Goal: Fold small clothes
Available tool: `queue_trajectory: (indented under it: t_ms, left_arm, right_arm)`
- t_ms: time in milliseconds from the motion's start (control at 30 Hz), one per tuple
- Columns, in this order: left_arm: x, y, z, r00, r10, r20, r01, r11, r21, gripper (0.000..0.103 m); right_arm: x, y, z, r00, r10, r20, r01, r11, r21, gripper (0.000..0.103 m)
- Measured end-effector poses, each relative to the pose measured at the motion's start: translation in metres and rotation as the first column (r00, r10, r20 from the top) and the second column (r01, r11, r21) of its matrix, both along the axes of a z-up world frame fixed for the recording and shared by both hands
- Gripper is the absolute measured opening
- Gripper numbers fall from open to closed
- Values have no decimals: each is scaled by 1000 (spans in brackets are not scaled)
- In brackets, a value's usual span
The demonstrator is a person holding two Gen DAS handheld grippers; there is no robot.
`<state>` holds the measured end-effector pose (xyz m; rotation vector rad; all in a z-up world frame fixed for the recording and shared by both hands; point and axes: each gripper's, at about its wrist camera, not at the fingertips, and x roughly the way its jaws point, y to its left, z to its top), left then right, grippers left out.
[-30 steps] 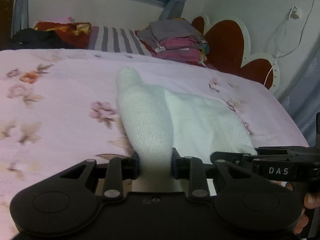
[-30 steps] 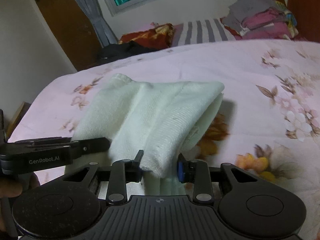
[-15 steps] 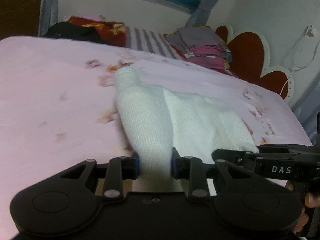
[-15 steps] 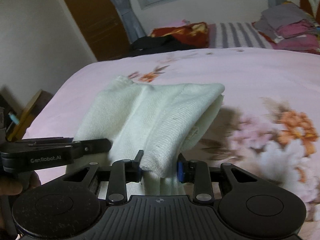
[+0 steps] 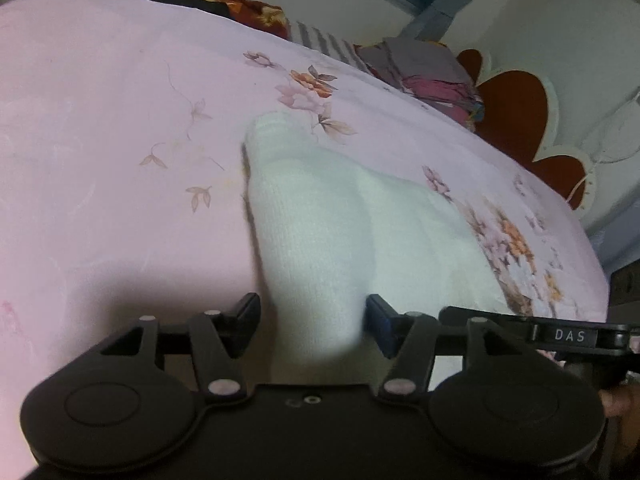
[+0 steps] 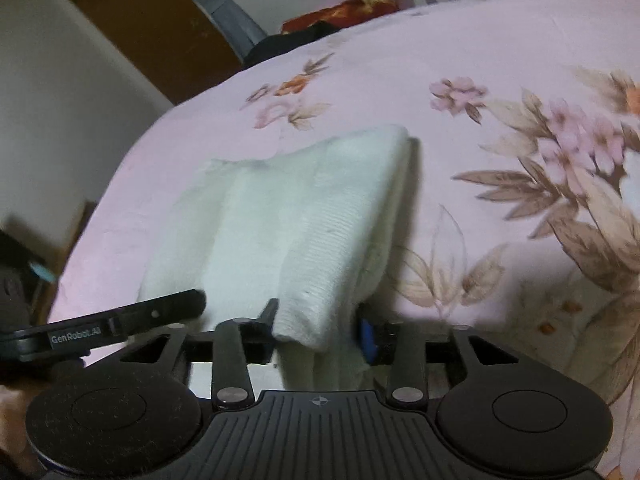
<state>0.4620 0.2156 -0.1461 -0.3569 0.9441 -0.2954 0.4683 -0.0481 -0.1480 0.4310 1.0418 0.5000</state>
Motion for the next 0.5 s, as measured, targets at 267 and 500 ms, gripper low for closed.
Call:
queue_trajectory:
  t_ms: [267, 500]
  left_arm:
    - [3, 12, 43, 988, -3, 156, -15, 993, 115, 28]
    - [34, -18, 32, 982, -159, 106, 138, 974, 181, 22]
  right_arm:
    - [-4, -21, 39, 989, -58, 136, 61, 998, -21, 43]
    - [37, 20, 41, 980, 30, 196, -5, 992, -125, 36]
